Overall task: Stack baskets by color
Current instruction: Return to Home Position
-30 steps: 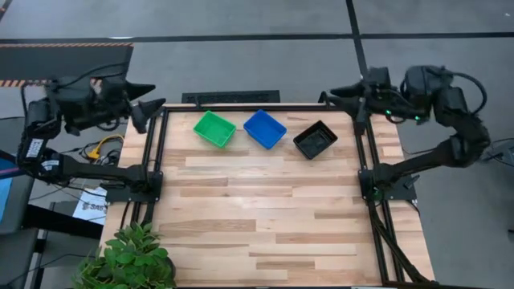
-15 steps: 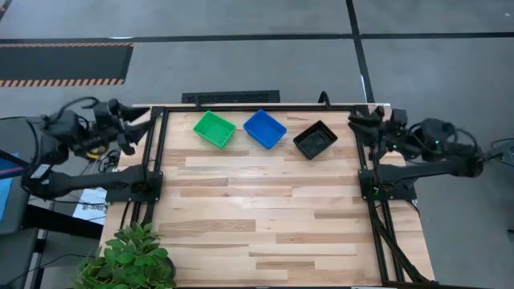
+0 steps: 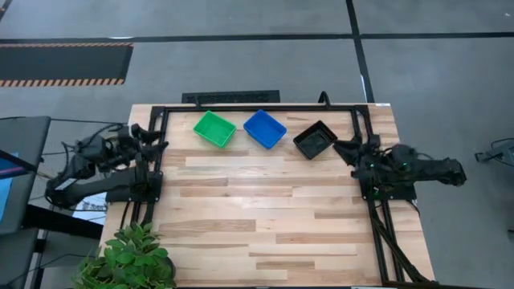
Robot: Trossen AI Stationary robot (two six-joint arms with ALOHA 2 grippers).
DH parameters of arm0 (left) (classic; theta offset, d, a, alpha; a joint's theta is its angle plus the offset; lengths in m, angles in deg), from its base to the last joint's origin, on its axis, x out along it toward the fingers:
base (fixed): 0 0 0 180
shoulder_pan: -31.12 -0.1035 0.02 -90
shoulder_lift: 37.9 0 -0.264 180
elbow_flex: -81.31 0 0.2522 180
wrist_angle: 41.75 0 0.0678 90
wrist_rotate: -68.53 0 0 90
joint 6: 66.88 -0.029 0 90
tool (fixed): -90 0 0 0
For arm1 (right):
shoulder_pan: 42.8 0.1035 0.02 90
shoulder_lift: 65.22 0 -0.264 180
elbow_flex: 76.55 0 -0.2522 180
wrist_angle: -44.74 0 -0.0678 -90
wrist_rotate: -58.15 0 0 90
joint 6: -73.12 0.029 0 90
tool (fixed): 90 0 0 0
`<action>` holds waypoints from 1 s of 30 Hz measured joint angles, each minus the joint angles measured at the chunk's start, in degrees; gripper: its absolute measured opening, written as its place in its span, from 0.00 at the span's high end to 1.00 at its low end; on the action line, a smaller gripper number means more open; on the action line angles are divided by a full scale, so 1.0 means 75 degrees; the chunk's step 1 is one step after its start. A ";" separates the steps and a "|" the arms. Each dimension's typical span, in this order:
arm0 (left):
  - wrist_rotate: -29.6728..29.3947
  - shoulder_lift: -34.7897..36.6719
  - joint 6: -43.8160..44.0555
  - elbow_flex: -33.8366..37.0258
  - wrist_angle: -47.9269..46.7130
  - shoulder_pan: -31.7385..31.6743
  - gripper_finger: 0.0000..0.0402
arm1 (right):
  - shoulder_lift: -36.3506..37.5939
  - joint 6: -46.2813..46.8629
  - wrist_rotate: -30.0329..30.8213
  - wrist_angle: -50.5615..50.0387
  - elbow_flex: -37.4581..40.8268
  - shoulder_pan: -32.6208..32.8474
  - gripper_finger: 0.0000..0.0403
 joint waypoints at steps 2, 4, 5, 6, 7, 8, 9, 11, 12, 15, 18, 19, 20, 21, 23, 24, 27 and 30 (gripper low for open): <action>0.0096 -0.0051 0.0047 0.0253 -0.0084 -0.0001 0.32 | -0.0038 0.0195 -0.0015 0.0290 0.0497 0.0009 0.66; 0.0233 -0.0204 -0.0094 0.0489 0.0094 0.0000 0.32 | 0.0029 0.0179 -0.0057 0.0669 0.0928 0.0015 0.67; 0.0367 -0.0261 -0.0177 0.0638 0.0379 -0.0001 0.32 | 0.0056 0.0187 -0.0069 0.0993 0.1097 0.0018 0.67; 0.0469 -0.0260 -0.0195 0.0852 0.0413 0.0000 0.32 | 0.0135 0.0200 -0.0056 0.0884 0.1115 0.0019 0.67; 0.0507 -0.0228 -0.0191 0.1090 0.0400 0.0000 0.32 | 0.0160 0.0212 -0.0055 0.0686 0.1114 0.0019 0.66; 0.0528 -0.0157 -0.0165 0.1273 0.0524 0.0000 0.32 | 0.0125 0.0208 -0.0054 0.0495 0.1116 0.0014 0.66; 0.0548 -0.0101 -0.0140 0.1455 0.0759 0.0000 0.32 | 0.0084 0.0166 -0.0047 0.0432 0.1116 0.0014 0.66; 0.0648 -0.0008 -0.0027 0.1808 0.1025 -0.0001 0.32 | 0.0111 -0.0026 -0.0032 0.0411 0.1116 0.0014 0.66; 0.0726 -0.0035 0.0001 0.1975 0.1105 0.0000 0.32 | 0.0139 -0.0154 -0.0034 0.0419 0.1116 0.0005 0.65; 0.0788 -0.0049 0.0141 0.2457 0.1402 0.0003 0.32 | 0.0137 -0.0244 -0.0029 0.0299 0.1119 0.0006 0.66; 0.0911 -0.0039 0.0183 0.2934 0.1926 0.0000 0.32 | 0.0137 -0.0304 -0.0029 0.0099 0.1119 0.0006 0.67; 0.0932 -0.0046 0.0188 0.3077 0.2055 0.0001 0.32 | 0.0136 -0.0301 -0.0026 -0.0033 0.1119 0.0006 0.67; 0.0937 -0.0046 0.0215 0.3241 0.2265 0.0003 0.32 | 0.0134 -0.0301 -0.0029 -0.0121 0.1121 0.0006 0.67; 0.0931 -0.0043 0.0264 0.3394 0.2480 0.0003 0.32 | 0.0137 -0.0303 -0.0029 -0.0146 0.1122 0.0006 0.67; 0.0936 -0.0042 0.0361 0.3712 0.2907 0.0001 0.32 | 0.0139 -0.0307 -0.0026 -0.0139 0.1122 0.0006 0.66; 0.0976 -0.0051 0.0388 0.3849 0.3186 0.0005 0.32 | 0.0139 -0.0307 -0.0026 -0.0148 0.1122 0.0006 0.66; 0.1155 -0.0141 0.0213 0.4066 0.3887 0.0034 0.32 | 0.0139 -0.0312 -0.0020 -0.0177 0.1122 0.0006 0.66; 0.1135 -0.0167 0.0186 0.4203 0.4258 0.0080 0.32 | 0.0139 -0.0324 -0.0021 -0.0212 0.1125 -0.0003 0.66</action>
